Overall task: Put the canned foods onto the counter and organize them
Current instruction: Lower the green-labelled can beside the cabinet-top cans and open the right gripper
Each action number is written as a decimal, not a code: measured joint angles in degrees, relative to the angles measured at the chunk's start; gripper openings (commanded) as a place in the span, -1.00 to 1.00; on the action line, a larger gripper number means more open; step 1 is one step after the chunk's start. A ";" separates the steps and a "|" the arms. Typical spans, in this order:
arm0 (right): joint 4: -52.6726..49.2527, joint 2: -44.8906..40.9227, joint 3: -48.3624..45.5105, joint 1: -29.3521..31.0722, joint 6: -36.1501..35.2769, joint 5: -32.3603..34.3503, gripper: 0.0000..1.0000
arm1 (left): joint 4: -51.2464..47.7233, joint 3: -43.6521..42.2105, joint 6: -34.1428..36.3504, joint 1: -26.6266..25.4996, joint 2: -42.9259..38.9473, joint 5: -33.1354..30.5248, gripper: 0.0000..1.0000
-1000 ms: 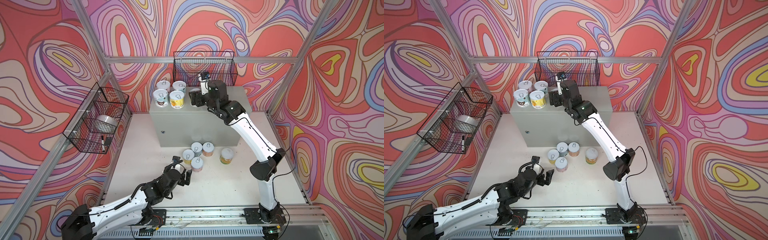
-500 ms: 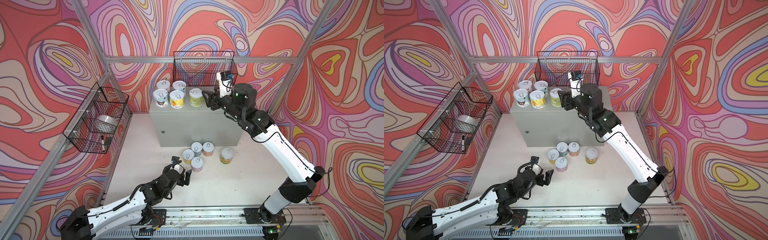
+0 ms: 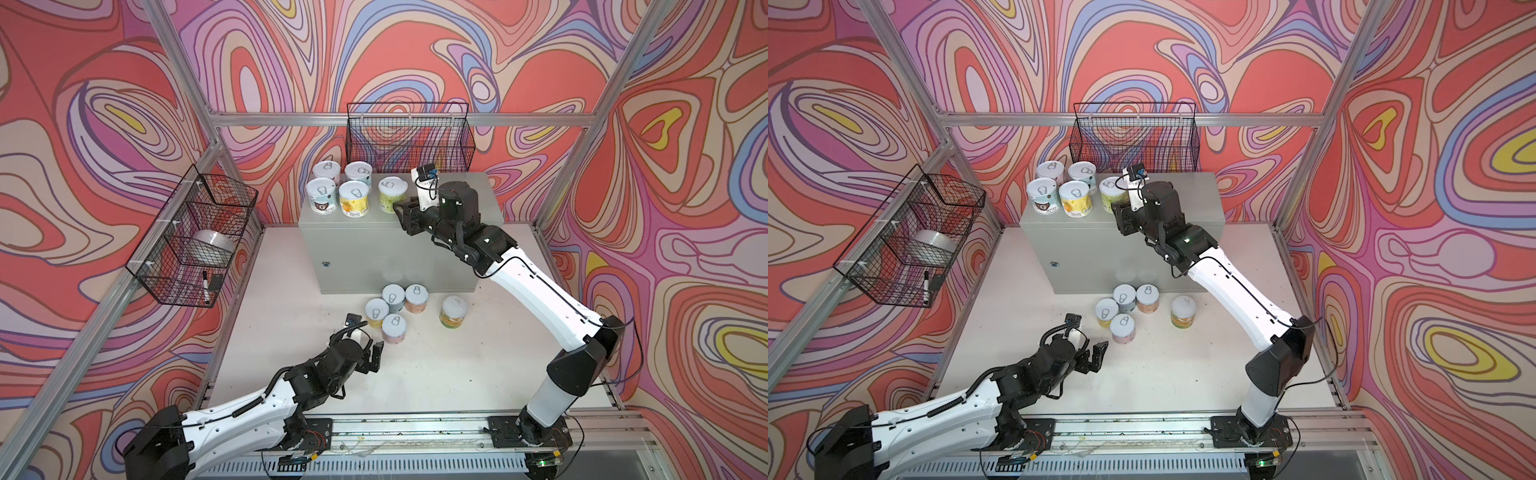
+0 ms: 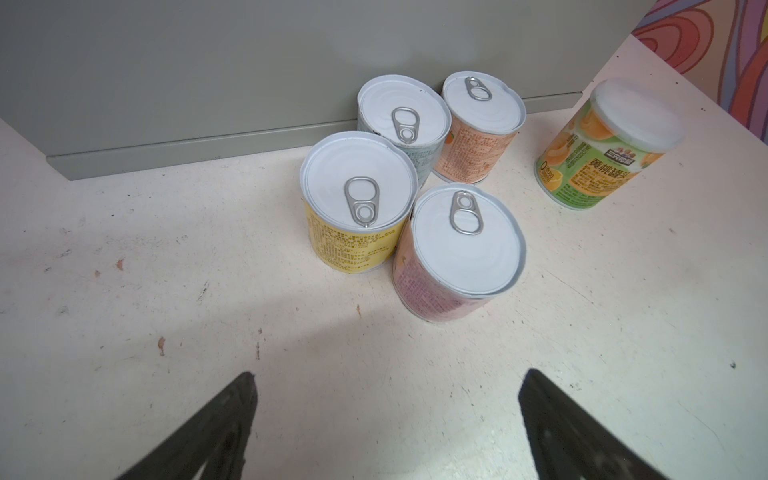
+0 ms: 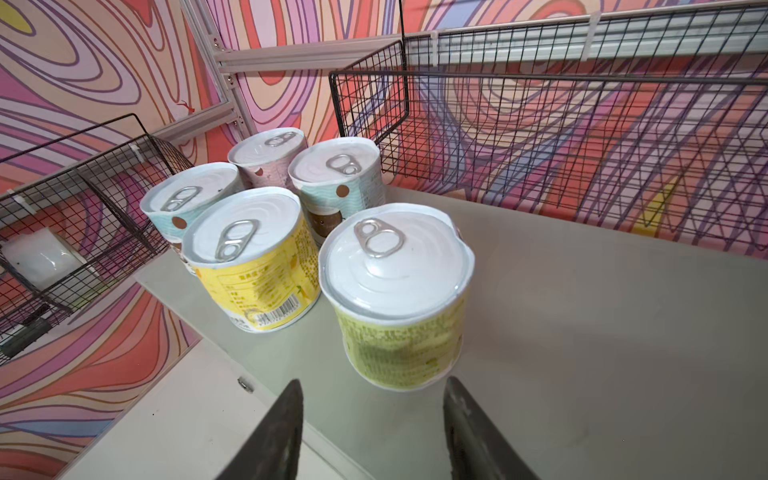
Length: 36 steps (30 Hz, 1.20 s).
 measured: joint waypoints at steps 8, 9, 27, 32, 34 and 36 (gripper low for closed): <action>-0.04 7.04 6.36 -0.02 0.28 1.03 0.09 | 0.04 0.00 0.04 0.00 0.26 -0.07 0.98; -0.04 7.80 7.04 -0.02 0.31 1.33 0.09 | 0.09 0.00 0.04 0.00 0.26 -0.09 0.98; -2.19 17.38 19.69 -0.04 0.44 10.08 0.15 | 0.11 -0.07 0.04 0.44 0.26 -0.52 1.00; -2.89 19.06 22.91 -0.07 -0.42 12.48 0.16 | 0.46 -0.07 0.04 0.61 1.36 -0.61 1.00; -3.06 20.06 24.81 -0.07 -0.81 13.40 0.16 | 0.48 -0.07 0.07 0.79 2.10 -0.61 1.00; -3.04 20.57 25.64 -0.07 -1.09 14.14 0.17 | 0.61 -0.07 0.07 0.81 2.78 -0.61 1.00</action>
